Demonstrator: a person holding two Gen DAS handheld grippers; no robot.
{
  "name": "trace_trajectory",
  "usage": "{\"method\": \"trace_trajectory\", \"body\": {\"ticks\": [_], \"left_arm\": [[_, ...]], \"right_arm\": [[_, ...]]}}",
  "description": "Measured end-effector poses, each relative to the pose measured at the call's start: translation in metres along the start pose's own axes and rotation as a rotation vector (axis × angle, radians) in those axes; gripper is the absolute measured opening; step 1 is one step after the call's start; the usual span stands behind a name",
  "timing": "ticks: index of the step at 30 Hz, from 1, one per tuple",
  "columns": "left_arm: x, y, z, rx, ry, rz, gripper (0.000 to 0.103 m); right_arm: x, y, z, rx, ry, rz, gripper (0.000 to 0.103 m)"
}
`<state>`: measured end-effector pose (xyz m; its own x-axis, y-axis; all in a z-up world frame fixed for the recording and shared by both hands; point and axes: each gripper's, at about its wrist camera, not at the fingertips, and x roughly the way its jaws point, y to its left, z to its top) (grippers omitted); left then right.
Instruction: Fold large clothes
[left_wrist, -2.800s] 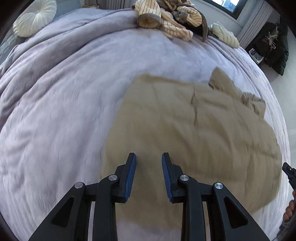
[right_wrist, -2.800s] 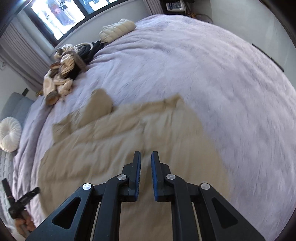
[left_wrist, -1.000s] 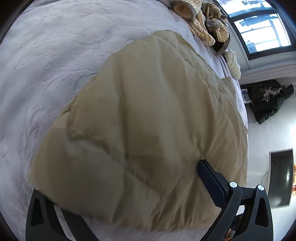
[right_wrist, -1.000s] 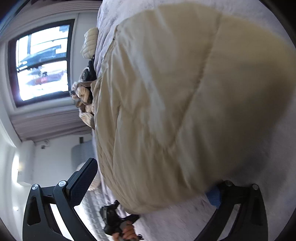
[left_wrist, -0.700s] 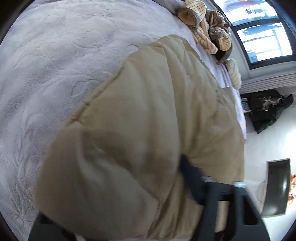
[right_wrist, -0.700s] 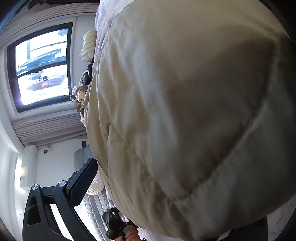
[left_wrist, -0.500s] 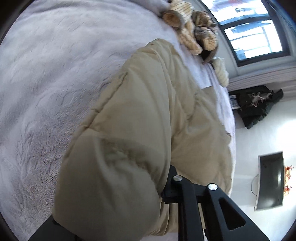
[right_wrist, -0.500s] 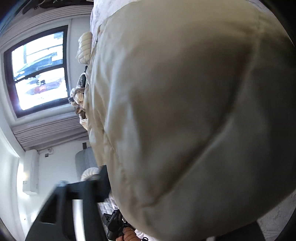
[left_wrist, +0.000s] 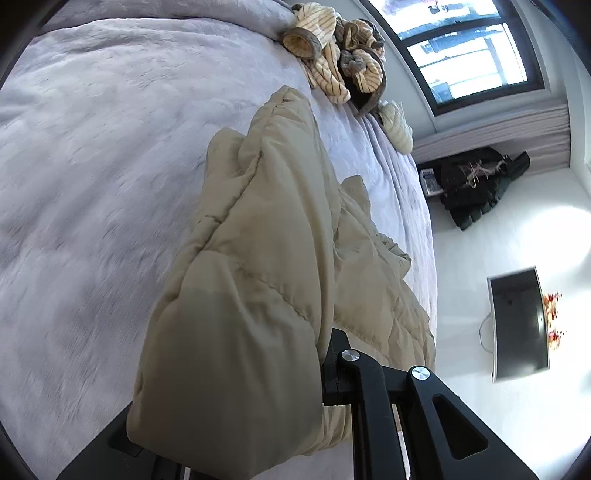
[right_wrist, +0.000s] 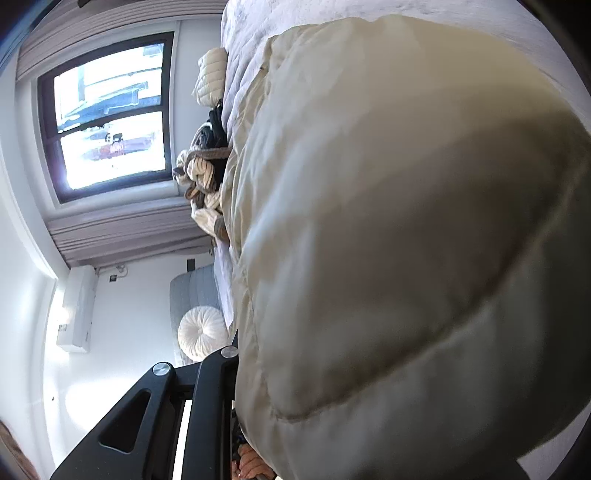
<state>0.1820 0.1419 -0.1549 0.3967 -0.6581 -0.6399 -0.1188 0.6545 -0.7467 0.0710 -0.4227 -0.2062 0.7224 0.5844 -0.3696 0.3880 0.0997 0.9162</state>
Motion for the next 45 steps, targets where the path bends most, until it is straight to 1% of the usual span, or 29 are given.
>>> {"method": "trace_trajectory", "body": {"ticks": [3, 6, 9, 13, 16, 18, 19, 20, 21, 22, 23, 25, 28, 30, 31, 32, 35, 37, 39, 41, 43, 44, 45], "left_arm": [[-0.02, 0.009, -0.024, -0.003, 0.046, 0.009, 0.016], [-0.036, 0.022, -0.051, -0.005, 0.098, 0.047, 0.016], [-0.052, 0.038, -0.077, -0.019, 0.125, 0.072, 0.016], [-0.055, 0.061, -0.101, -0.035, 0.174, 0.109, 0.017], [-0.048, 0.076, -0.108, -0.061, 0.194, 0.133, 0.018], [-0.046, 0.081, -0.111, -0.092, 0.197, 0.161, 0.024], [-0.046, 0.082, -0.112, -0.098, 0.197, 0.17, 0.029], [-0.047, 0.084, -0.113, -0.1, 0.198, 0.194, 0.035], [-0.049, 0.084, -0.114, -0.096, 0.197, 0.243, 0.048], [-0.052, 0.084, -0.115, -0.091, 0.195, 0.281, 0.053], [-0.053, 0.083, -0.116, -0.087, 0.199, 0.295, 0.053], [-0.056, 0.08, -0.115, -0.076, 0.22, 0.332, 0.055], [-0.06, 0.062, -0.115, -0.036, 0.222, 0.387, 0.056], [-0.063, 0.048, -0.116, 0.005, 0.226, 0.409, 0.056], [-0.065, 0.043, -0.117, 0.023, 0.228, 0.419, 0.056], [-0.069, 0.038, -0.119, 0.046, 0.228, 0.432, 0.056], [-0.08, 0.024, -0.123, 0.081, 0.223, 0.452, 0.056], [-0.085, 0.019, -0.114, 0.083, 0.215, 0.456, 0.056], [-0.096, 0.017, -0.111, 0.09, 0.198, 0.456, 0.056], [-0.105, 0.014, -0.107, 0.103, 0.175, 0.466, 0.056], [-0.112, 0.011, -0.102, 0.106, 0.153, 0.476, 0.056], [-0.117, 0.011, -0.1, 0.111, 0.14, 0.488, 0.056], [-0.121, 0.008, -0.098, 0.119, 0.124, 0.498, 0.056]], "right_arm": [[-0.016, -0.008, -0.019, 0.021, 0.015, -0.002, 0.023], [-0.037, -0.028, -0.045, 0.067, 0.018, -0.012, 0.023], [-0.05, -0.042, -0.067, 0.094, 0.029, -0.016, 0.023], [-0.06, -0.062, -0.077, 0.131, 0.039, -0.042, 0.023], [-0.058, -0.074, -0.071, 0.153, 0.042, -0.076, 0.026], [-0.056, -0.078, -0.065, 0.161, 0.049, -0.09, 0.029], [-0.056, -0.078, -0.064, 0.161, 0.05, -0.102, 0.031], [-0.056, -0.076, -0.062, 0.163, 0.052, -0.111, 0.034], [-0.058, -0.075, -0.061, 0.166, 0.054, -0.121, 0.035], [-0.06, -0.073, -0.061, 0.169, 0.056, -0.136, 0.037], [-0.064, -0.073, -0.062, 0.172, 0.058, -0.145, 0.041], [-0.067, -0.066, -0.06, 0.177, 0.068, -0.166, 0.044], [-0.071, -0.053, -0.058, 0.172, 0.092, -0.177, 0.047], [-0.075, -0.046, -0.059, 0.173, 0.105, -0.184, 0.052], [-0.078, -0.042, -0.06, 0.172, 0.116, -0.188, 0.058], [-0.077, -0.035, -0.058, 0.168, 0.127, -0.195, 0.061], [-0.08, -0.021, -0.061, 0.142, 0.178, -0.231, 0.063], [-0.072, -0.012, -0.058, 0.128, 0.227, -0.234, 0.063], [-0.069, -0.001, -0.061, 0.107, 0.285, -0.194, 0.063], [-0.061, 0.015, -0.07, 0.057, 0.344, -0.165, 0.063], [-0.048, 0.029, -0.076, 0.006, 0.383, -0.149, 0.063], [-0.034, 0.036, -0.084, -0.014, 0.393, -0.15, 0.063], [-0.03, 0.036, -0.095, -0.029, 0.401, -0.153, 0.063]]}}
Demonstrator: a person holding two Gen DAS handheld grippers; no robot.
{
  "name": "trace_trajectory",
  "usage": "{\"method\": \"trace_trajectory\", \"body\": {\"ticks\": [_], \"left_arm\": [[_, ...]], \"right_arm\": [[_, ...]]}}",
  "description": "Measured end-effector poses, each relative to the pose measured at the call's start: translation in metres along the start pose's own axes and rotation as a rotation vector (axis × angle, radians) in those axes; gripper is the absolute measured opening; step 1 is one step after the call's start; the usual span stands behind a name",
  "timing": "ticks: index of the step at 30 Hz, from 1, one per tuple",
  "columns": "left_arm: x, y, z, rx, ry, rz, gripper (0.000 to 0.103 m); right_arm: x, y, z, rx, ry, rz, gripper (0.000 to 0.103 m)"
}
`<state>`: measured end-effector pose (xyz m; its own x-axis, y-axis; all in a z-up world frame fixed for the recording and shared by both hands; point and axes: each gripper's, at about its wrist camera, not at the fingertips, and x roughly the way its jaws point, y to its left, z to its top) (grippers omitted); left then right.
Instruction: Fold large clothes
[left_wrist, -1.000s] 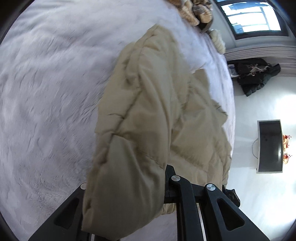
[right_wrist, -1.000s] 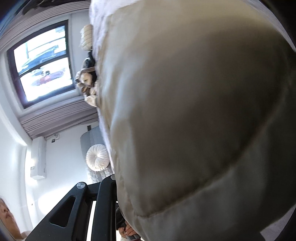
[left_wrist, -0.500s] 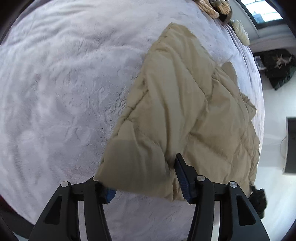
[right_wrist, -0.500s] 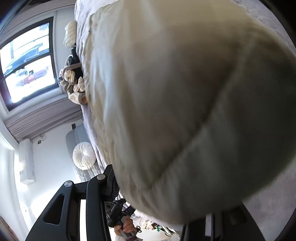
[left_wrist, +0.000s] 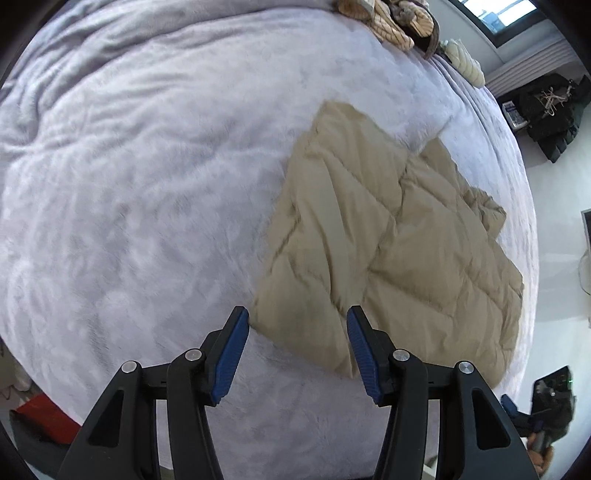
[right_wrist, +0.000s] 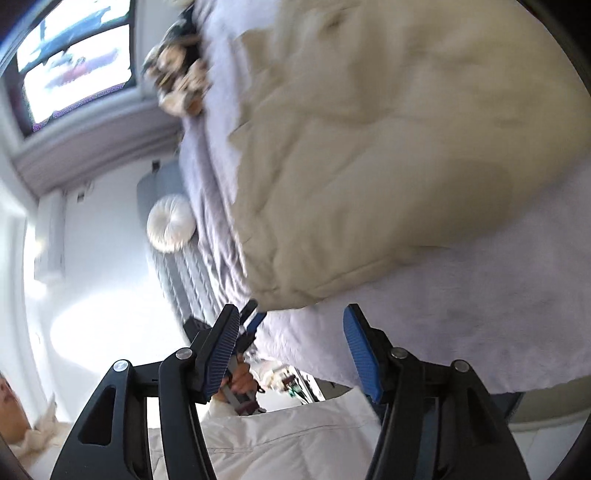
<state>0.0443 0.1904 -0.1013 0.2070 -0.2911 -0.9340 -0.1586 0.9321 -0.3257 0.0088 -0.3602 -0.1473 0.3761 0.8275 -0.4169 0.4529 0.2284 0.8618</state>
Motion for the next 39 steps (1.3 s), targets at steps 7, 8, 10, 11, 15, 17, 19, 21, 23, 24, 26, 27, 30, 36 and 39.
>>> {"method": "trace_trajectory", "body": {"ticks": [7, 8, 10, 11, 15, 17, 19, 21, 23, 24, 26, 27, 30, 36, 39], "left_arm": [[-0.008, -0.011, 0.013, 0.051, -0.056, 0.04, 0.094], [-0.007, -0.013, 0.015, 0.061, -0.066, 0.04, 0.094], [-0.001, -0.017, 0.02, 0.081, -0.062, 0.051, 0.094], [0.003, -0.019, 0.022, 0.09, -0.052, 0.052, 0.094], [0.014, -0.025, 0.029, 0.116, -0.036, 0.068, 0.095], [0.019, -0.026, 0.031, 0.122, -0.028, 0.069, 0.095], [0.023, -0.027, 0.033, 0.133, -0.021, 0.069, 0.095], [0.027, -0.028, 0.034, 0.143, -0.012, 0.072, 0.095], [0.03, -0.027, 0.035, 0.145, -0.008, 0.071, 0.095], [0.031, -0.027, 0.036, 0.145, -0.006, 0.072, 0.095], [0.035, -0.025, 0.037, 0.145, -0.003, 0.073, 0.095], [0.037, -0.025, 0.038, 0.147, -0.002, 0.075, 0.095], [0.042, -0.024, 0.042, 0.158, 0.002, 0.078, 0.095], [0.051, -0.017, 0.052, 0.172, 0.009, 0.065, 0.094], [0.056, -0.008, 0.058, 0.155, 0.025, 0.012, 0.094]], "right_arm": [[0.044, 0.025, -0.006, -0.105, 0.029, -0.104, 0.063], [0.05, 0.032, -0.009, -0.115, 0.033, -0.118, 0.063], [0.063, 0.042, -0.012, -0.152, 0.036, -0.175, 0.063], [0.056, 0.038, -0.016, -0.167, 0.036, -0.194, 0.063], [0.071, 0.053, -0.016, -0.237, 0.031, -0.31, 0.064], [0.084, 0.06, -0.013, -0.273, 0.014, -0.384, 0.076], [0.087, 0.07, -0.015, -0.332, -0.022, -0.454, 0.086], [0.094, 0.08, -0.016, -0.373, -0.044, -0.513, 0.086], [0.098, 0.086, -0.018, -0.417, -0.066, -0.566, 0.086], [0.102, 0.091, -0.019, -0.459, -0.081, -0.601, 0.086], [0.106, 0.099, -0.023, -0.52, -0.103, -0.649, 0.086], [0.109, 0.102, -0.023, -0.552, -0.116, -0.688, 0.086], [0.112, 0.103, -0.024, -0.561, -0.133, -0.734, 0.086], [0.108, 0.105, -0.013, -0.533, -0.183, -0.719, 0.086], [0.106, 0.108, -0.011, -0.535, -0.211, -0.717, 0.086]]}}
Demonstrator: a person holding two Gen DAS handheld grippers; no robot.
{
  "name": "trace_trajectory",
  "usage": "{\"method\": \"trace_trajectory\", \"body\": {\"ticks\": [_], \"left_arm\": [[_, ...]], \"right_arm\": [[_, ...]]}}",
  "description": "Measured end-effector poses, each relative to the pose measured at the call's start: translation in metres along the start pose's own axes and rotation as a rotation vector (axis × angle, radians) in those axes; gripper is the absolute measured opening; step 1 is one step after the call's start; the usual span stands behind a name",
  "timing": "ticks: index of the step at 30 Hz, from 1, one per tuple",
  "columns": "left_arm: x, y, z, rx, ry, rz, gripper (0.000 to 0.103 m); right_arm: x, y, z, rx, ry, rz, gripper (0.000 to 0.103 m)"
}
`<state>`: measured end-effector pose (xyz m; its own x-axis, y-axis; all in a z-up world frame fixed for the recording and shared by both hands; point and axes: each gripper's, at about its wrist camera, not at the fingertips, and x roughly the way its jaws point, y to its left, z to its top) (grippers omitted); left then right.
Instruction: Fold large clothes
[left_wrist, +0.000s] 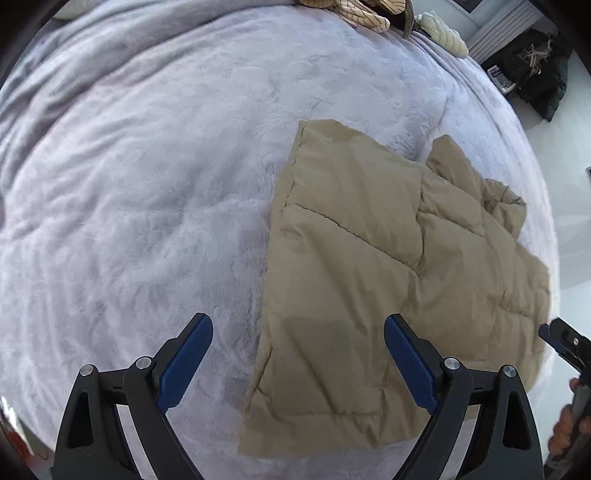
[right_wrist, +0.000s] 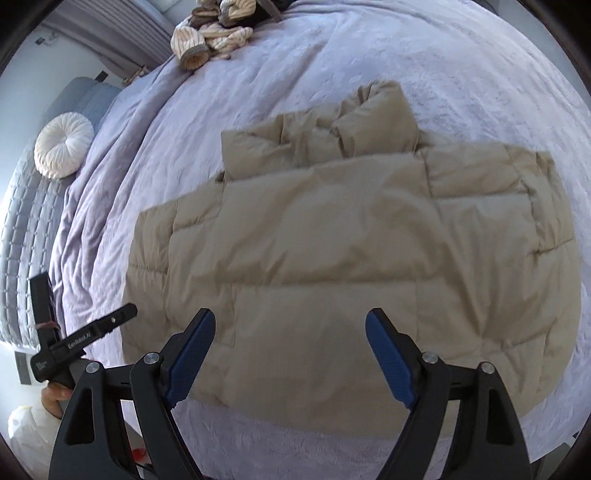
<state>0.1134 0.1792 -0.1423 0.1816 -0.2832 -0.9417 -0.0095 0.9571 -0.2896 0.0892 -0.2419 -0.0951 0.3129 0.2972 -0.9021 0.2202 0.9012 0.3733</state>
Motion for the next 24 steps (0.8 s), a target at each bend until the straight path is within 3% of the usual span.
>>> {"method": "trace_trajectory", "body": {"ticks": [3, 4, 6, 7, 8, 11, 15, 24], "left_arm": [[0.005, 0.012, 0.006, -0.045, 0.009, -0.079, 0.094], [0.006, 0.014, 0.008, -0.057, 0.012, -0.105, 0.094], [0.011, 0.02, 0.012, -0.083, 0.025, -0.157, 0.094], [0.015, 0.022, 0.015, -0.09, 0.035, -0.185, 0.094], [0.017, 0.024, 0.017, -0.088, 0.037, -0.197, 0.094], [0.025, 0.026, 0.023, -0.046, 0.051, -0.254, 0.094], [0.048, 0.03, 0.033, -0.024, 0.116, -0.396, 0.094], [0.1, 0.022, 0.047, 0.028, 0.229, -0.529, 0.094]], "right_arm": [[-0.002, -0.003, 0.007, 0.018, -0.011, -0.006, 0.086], [-0.002, -0.004, 0.01, 0.025, -0.012, -0.01, 0.081], [0.0, -0.004, 0.014, 0.032, -0.012, -0.029, 0.055], [0.002, -0.004, 0.017, 0.034, -0.007, -0.037, 0.029], [0.005, -0.005, 0.018, 0.038, -0.002, -0.04, 0.014], [0.017, -0.004, 0.028, 0.034, -0.007, -0.037, 0.013], [0.041, -0.006, 0.038, 0.036, -0.009, -0.042, 0.013], [0.083, -0.02, 0.045, 0.072, -0.006, -0.028, 0.013]]}}
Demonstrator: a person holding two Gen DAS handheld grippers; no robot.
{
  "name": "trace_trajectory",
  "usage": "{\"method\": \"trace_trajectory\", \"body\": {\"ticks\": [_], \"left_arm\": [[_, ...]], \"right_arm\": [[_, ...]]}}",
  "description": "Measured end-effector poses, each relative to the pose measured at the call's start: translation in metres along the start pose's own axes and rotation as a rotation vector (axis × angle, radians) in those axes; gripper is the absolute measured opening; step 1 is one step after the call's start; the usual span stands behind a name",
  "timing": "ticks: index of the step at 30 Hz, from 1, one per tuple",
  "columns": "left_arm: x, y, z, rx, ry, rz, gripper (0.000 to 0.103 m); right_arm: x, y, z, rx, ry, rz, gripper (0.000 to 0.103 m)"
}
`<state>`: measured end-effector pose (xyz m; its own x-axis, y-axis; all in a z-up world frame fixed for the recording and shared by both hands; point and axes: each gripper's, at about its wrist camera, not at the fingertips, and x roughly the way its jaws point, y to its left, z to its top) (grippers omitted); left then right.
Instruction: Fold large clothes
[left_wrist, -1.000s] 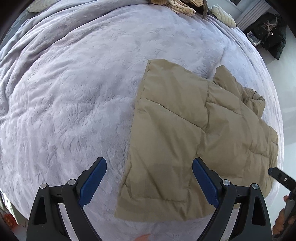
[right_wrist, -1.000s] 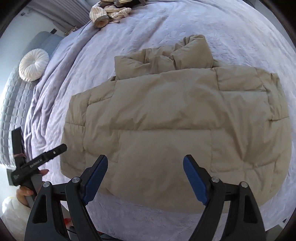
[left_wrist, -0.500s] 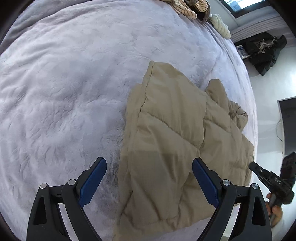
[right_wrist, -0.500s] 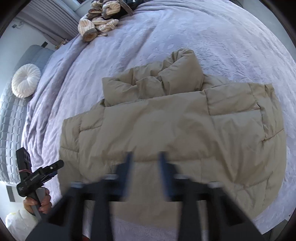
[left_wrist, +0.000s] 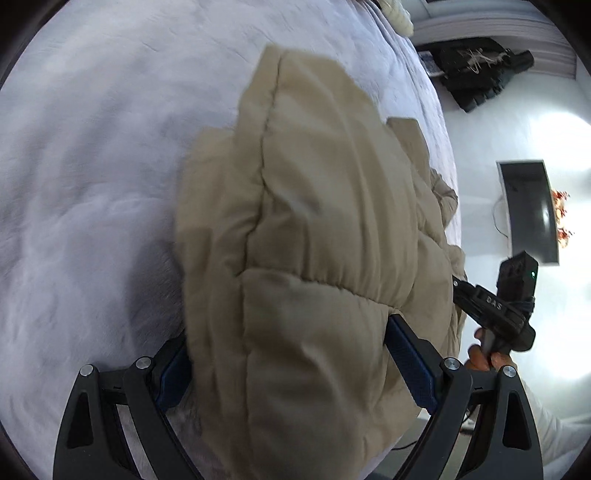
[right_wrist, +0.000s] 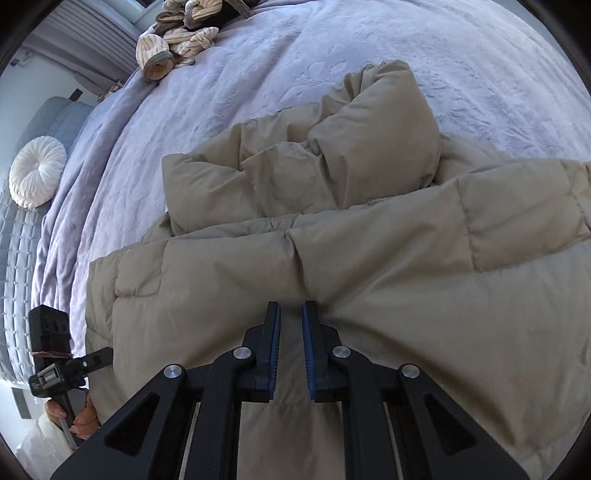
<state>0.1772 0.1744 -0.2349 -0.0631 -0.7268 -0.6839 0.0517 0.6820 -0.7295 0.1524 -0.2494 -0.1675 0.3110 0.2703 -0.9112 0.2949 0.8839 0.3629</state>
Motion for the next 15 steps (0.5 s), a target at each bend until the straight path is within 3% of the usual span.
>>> {"method": "trace_trajectory", "body": {"ticks": [5, 6, 7, 9, 10, 15], "left_arm": [[0.02, -0.007, 0.005, 0.035, 0.053, -0.051, 0.094], [0.024, -0.013, 0.005, 0.058, 0.069, -0.051, 0.086], [0.026, -0.017, 0.003, 0.073, 0.087, -0.062, 0.065], [0.023, -0.026, 0.002, 0.077, 0.104, -0.112, 0.042], [0.019, -0.032, 0.001, 0.087, 0.105, -0.127, 0.035], [0.0, -0.079, -0.008, 0.142, 0.123, -0.221, 0.029]], "right_arm": [[0.016, -0.003, 0.002, -0.001, 0.012, -0.008, 0.01], [0.02, -0.003, 0.002, -0.002, 0.018, -0.011, 0.01], [0.024, -0.003, 0.003, 0.001, 0.021, -0.012, 0.01], [0.031, -0.006, 0.003, 0.013, 0.026, -0.01, 0.01], [0.033, -0.007, 0.004, 0.019, 0.028, -0.008, 0.009], [0.038, -0.009, 0.007, 0.032, 0.039, -0.001, 0.009]]}}
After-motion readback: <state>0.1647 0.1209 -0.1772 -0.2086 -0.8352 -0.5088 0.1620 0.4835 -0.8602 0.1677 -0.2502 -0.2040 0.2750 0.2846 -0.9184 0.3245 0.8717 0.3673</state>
